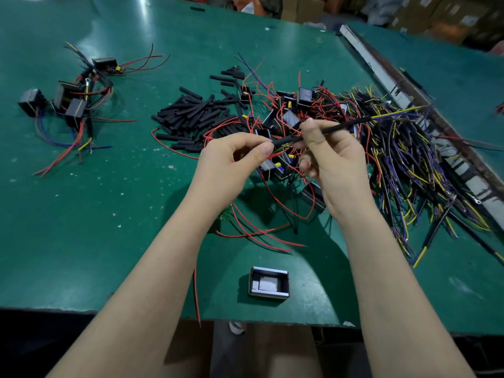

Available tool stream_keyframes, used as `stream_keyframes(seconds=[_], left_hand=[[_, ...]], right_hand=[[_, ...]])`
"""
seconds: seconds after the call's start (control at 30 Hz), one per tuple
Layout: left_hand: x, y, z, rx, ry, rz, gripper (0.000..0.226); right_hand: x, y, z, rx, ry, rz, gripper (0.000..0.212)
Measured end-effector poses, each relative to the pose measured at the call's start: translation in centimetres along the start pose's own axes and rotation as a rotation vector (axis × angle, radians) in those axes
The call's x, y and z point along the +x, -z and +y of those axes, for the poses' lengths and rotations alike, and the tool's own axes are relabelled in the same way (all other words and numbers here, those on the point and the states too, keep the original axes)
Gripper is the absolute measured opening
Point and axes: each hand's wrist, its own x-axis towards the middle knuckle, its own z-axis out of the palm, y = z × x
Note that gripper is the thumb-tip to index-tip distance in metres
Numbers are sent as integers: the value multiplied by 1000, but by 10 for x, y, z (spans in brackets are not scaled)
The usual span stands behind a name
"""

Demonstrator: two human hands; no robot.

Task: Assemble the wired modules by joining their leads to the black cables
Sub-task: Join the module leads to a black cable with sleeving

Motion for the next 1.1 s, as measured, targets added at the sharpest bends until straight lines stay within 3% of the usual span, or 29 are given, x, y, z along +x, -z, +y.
stream_keyframes(seconds=[0.17, 0.23, 0.33, 0.47, 0.63, 0.8, 0.93, 1.1], left_hand=[[3, 1, -2, -7, 75, 159, 4], [4, 5, -3, 26, 124, 207, 15], [1, 6, -2, 142, 127, 156, 19], [-6, 5, -2, 333, -7, -23, 15], [-4, 4, -3, 547, -98, -37, 25], [-2, 5, -2, 564, -83, 77, 22], [-3, 3, 0, 595, -121, 19, 12], [-4, 2, 1, 520, -166, -16, 13]], right_hand=[[1, 4, 2, -77, 58, 49, 12], [2, 8, 2, -135, 88, 140, 12], [3, 11, 2, -243, 133, 223, 14], [2, 12, 1, -348, 180, 243, 17], [1, 8, 1, -294, 142, 213, 18], [1, 6, -1, -189, 124, 183, 18], [2, 6, 1, -196, 128, 178, 19], [0, 4, 5, -383, 238, 102, 13]])
